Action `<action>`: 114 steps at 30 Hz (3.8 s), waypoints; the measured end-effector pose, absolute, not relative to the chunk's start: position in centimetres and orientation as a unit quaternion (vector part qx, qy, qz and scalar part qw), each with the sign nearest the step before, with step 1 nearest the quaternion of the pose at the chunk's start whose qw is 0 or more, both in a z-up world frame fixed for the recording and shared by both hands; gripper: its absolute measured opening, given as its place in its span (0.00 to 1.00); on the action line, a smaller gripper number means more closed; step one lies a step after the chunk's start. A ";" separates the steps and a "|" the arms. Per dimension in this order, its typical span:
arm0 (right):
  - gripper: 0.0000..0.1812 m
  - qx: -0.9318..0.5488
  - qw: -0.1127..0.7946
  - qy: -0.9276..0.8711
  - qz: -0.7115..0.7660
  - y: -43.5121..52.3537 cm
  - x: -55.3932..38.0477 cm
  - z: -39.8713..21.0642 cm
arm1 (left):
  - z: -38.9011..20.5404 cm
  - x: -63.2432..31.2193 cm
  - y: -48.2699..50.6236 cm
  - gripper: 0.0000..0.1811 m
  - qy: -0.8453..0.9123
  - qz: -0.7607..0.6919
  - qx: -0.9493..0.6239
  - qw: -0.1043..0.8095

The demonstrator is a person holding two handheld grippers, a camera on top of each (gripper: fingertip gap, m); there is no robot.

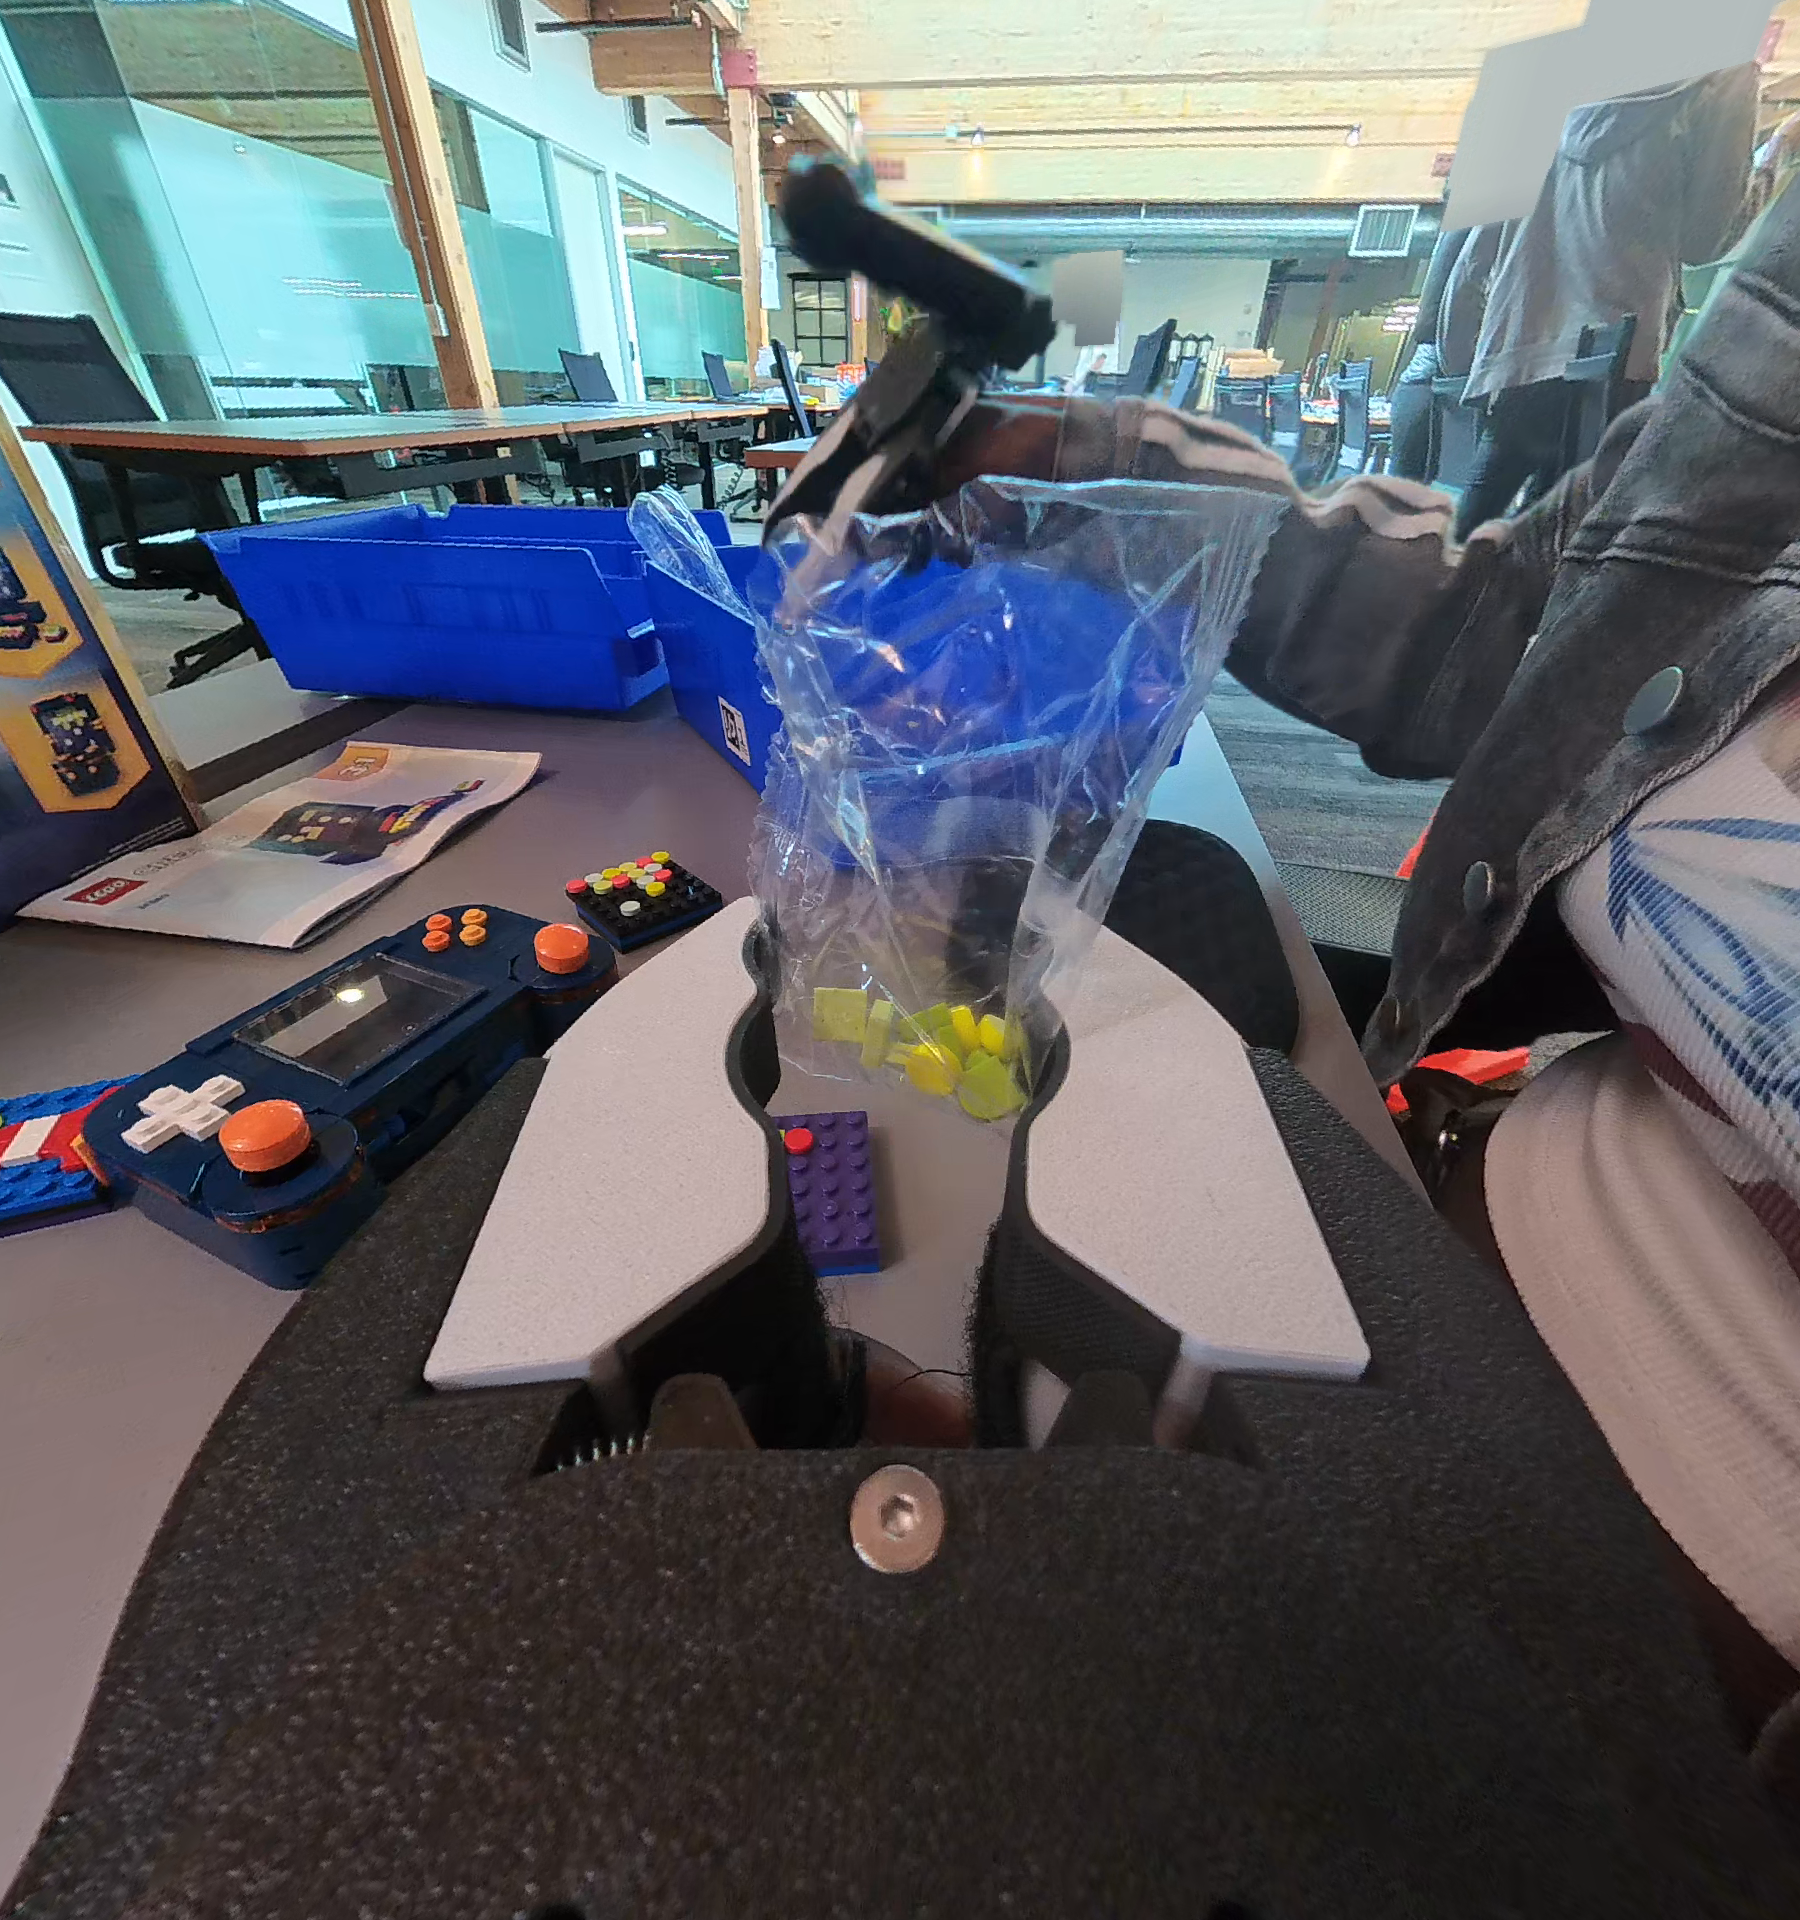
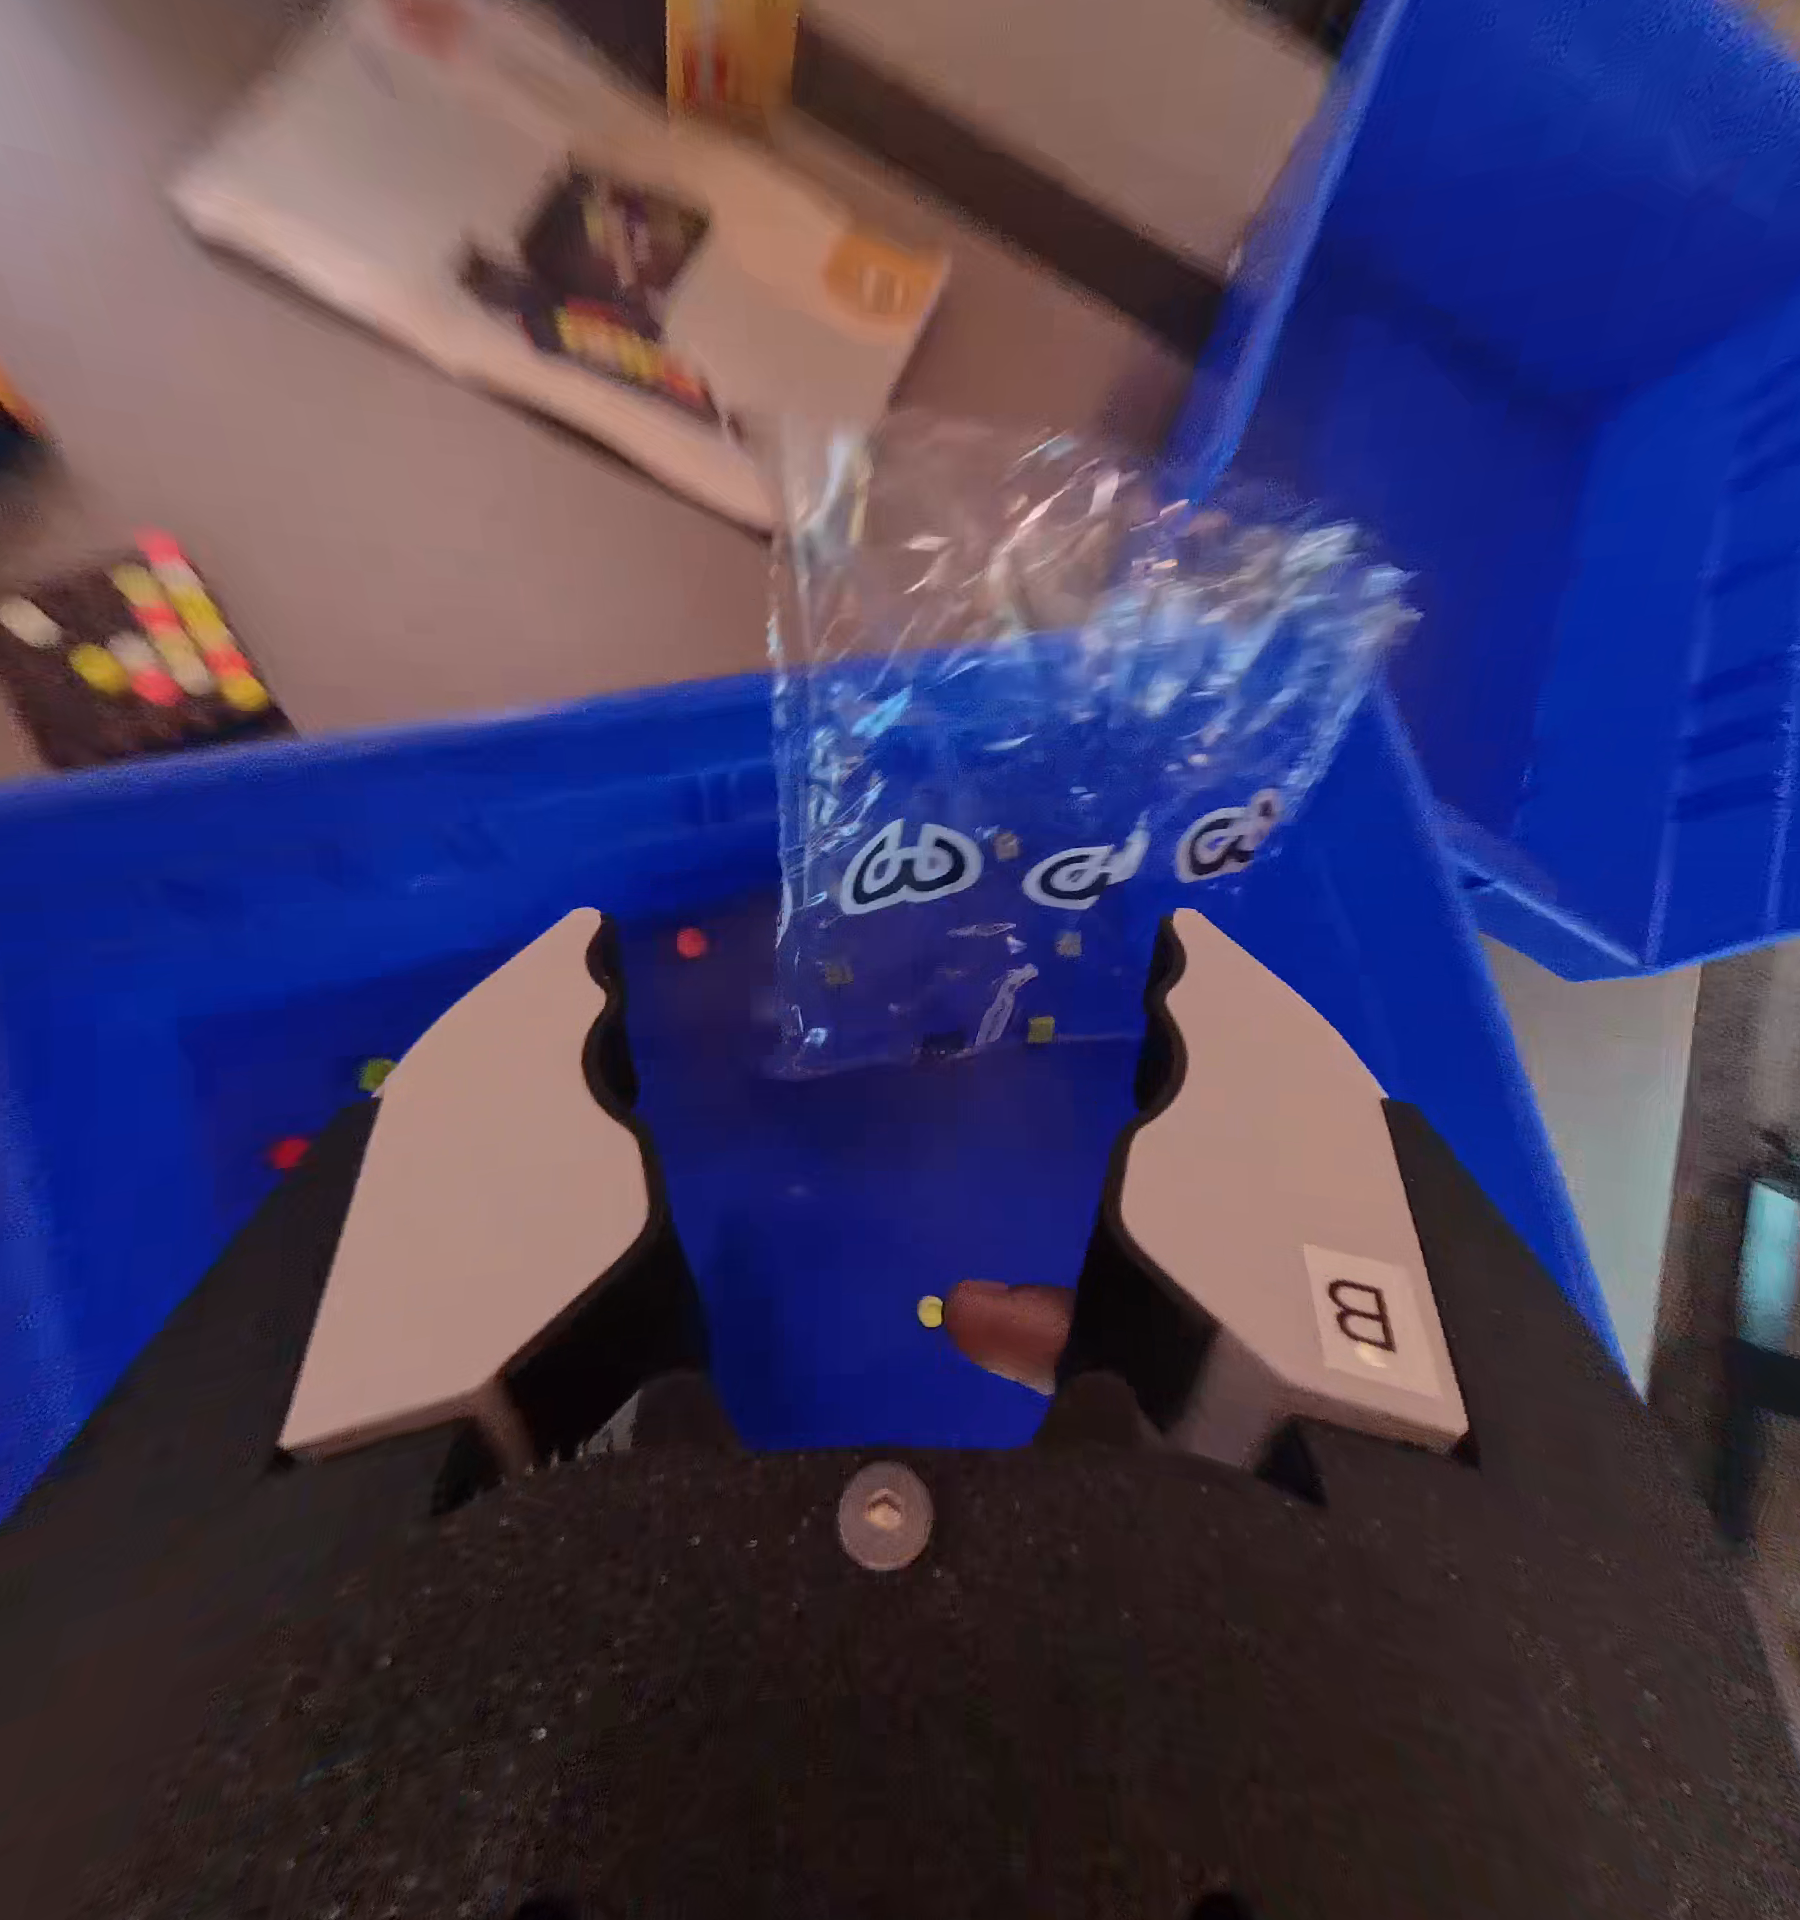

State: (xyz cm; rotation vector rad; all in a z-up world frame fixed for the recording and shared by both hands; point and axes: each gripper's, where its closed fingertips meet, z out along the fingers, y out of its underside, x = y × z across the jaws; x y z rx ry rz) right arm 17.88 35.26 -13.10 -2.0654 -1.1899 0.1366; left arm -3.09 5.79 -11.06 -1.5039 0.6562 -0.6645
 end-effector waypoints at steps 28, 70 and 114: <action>0.00 -0.618 0.560 -0.447 0.324 36.6 17.6 2.4 | -11.0 -2.9 5.5 0.23 0.298 -0.286 -0.653 0.634; 0.00 -0.535 0.537 -0.408 0.509 34.2 16.5 5.0 | -11.2 -2.7 5.5 0.23 0.305 -0.284 -0.655 0.631; 0.04 -0.636 0.436 -0.581 0.262 36.3 13.8 -7.6 | -11.0 -2.7 5.3 0.23 0.306 -0.293 -0.647 0.634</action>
